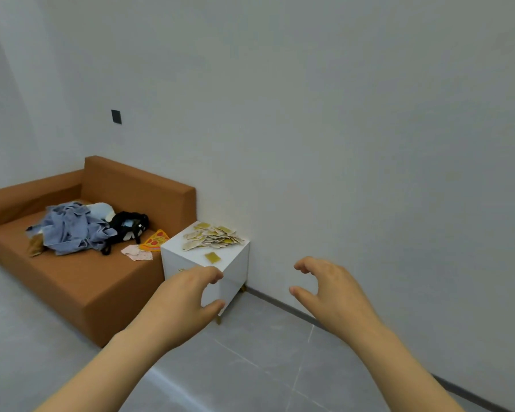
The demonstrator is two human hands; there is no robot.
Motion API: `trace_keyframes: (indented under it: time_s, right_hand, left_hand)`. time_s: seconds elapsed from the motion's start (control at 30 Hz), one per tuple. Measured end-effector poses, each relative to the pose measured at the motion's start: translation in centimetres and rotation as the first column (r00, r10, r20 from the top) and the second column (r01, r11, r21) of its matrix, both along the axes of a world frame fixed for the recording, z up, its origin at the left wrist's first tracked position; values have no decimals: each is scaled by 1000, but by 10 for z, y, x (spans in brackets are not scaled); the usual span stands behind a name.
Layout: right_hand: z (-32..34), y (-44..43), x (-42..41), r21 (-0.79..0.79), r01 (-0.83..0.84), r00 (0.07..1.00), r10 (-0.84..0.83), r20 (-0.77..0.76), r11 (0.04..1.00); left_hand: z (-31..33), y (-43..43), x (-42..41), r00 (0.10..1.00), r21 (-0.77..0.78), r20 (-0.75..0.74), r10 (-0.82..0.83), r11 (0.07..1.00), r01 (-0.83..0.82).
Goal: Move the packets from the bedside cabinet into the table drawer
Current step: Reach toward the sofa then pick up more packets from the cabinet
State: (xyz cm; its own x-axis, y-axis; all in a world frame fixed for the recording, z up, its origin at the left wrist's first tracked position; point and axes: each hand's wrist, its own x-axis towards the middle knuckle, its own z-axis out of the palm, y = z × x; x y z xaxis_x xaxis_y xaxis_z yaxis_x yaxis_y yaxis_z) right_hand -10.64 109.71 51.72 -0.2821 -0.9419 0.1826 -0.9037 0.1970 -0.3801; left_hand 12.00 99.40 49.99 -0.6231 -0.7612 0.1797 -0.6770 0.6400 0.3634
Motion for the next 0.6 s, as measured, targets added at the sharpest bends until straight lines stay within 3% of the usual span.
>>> trace_keyframes:
  time_s: [0.27,0.6]
  right_hand:
    - [-35,-135,-22,80,-78,995,73,66,994]
    - [-70,-330,-4,179,-44,991,20,130,983]
  left_hand:
    - [-37,-118,-8,993,87,26,115,989,-117]
    - [-65,-322,19,988,128,85,127,982,-137]
